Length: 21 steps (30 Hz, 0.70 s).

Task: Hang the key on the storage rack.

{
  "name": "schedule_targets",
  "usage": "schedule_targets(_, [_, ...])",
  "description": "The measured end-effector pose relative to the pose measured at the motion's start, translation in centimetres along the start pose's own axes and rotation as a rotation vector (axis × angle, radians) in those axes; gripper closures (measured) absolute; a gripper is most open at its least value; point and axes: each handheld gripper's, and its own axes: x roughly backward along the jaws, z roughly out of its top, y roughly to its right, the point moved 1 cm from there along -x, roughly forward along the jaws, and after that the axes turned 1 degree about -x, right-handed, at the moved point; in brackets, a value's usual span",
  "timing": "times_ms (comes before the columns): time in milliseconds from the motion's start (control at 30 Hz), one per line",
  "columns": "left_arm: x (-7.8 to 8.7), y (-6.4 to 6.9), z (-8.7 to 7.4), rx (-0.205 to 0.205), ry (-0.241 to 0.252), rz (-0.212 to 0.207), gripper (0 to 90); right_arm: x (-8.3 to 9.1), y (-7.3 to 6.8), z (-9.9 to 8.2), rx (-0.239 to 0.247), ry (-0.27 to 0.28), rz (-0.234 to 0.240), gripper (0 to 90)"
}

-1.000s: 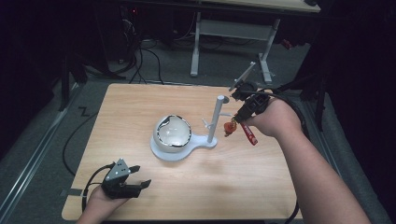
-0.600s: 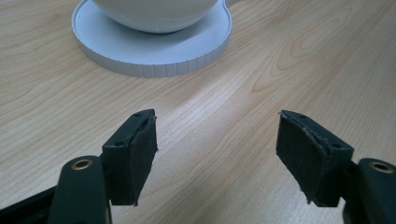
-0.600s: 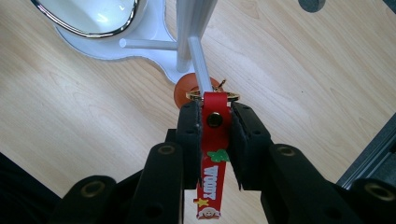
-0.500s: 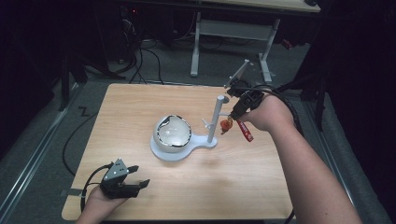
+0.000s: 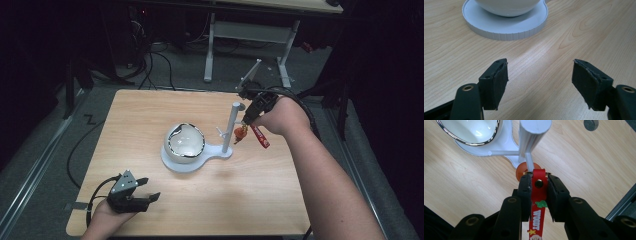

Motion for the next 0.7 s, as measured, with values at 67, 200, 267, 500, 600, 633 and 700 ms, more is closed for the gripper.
schedule_targets(67, [0.0, 0.0, 0.0, -0.001, -0.001, 0.0, 29.5, 0.1, -0.1, 0.1, -0.018, 0.012, 0.002, 69.1])
schedule_targets(200, [0.0, 0.0, 0.0, -0.002, 0.001, -0.002, 29.5, 0.1, -0.1, 0.0, -0.007, 0.011, 0.003, 68.3])
schedule_targets(267, [0.0, 0.0, 0.0, -0.002, 0.002, -0.001, 29.5, 0.2, -0.2, -0.1, -0.029, 0.01, 0.0, 67.1])
schedule_targets(500, [-0.1, 0.1, 0.0, -0.005, -0.004, -0.002, 29.5, 0.3, 0.0, -0.9, -0.034, 0.032, 0.0, 62.6])
schedule_targets(600, [-0.1, 0.1, 0.0, -0.006, -0.004, 0.001, 29.5, 0.2, 0.1, -1.6, -0.036, 0.045, 0.002, 60.8])
schedule_targets(633, [-0.1, 0.1, 0.0, -0.005, -0.003, 0.001, 29.5, 0.1, 0.2, -1.9, -0.045, 0.047, 0.002, 60.0])
schedule_targets(700, [-0.1, 0.1, 0.0, -0.004, -0.003, 0.002, 29.4, -0.1, 0.3, -2.7, -0.058, 0.053, -0.001, 59.1])
